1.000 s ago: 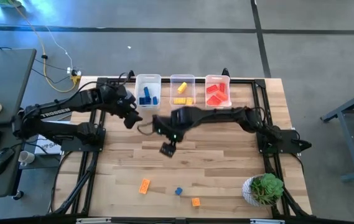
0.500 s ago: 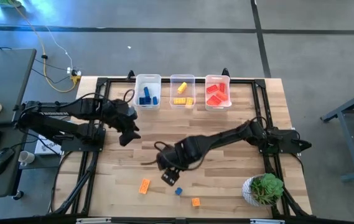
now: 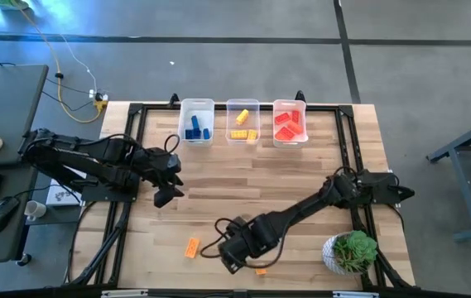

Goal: Sort & place blocks by color
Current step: Put the yellow game piece into the transparent bin

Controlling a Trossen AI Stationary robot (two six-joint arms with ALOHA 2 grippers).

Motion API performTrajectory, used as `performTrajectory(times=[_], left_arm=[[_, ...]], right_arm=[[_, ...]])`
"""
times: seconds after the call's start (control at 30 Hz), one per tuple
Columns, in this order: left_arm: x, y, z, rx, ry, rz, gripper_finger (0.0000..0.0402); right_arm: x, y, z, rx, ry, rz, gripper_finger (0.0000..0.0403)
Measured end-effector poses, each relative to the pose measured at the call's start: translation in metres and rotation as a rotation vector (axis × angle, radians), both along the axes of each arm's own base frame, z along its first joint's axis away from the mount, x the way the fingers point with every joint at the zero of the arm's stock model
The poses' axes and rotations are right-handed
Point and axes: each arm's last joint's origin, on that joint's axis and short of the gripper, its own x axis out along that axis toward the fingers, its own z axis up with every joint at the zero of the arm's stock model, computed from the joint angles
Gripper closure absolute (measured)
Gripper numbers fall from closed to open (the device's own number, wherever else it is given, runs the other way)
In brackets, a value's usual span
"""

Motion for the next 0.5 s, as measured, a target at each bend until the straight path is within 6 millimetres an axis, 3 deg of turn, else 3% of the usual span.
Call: performTrajectory(times=[0.33,0.5], left_arm=[[0.0,-0.004,-0.001,-0.007,0.004,-0.012,0.0198],[0.0,-0.004,0.0,-0.007,0.004,-0.013,0.0198]], right_arm=[[-0.015,0.027,-0.01,-0.021,0.06,-0.225,0.0128],[-0.018,0.039,-0.026,-0.042,0.097,-0.264,0.0128]])
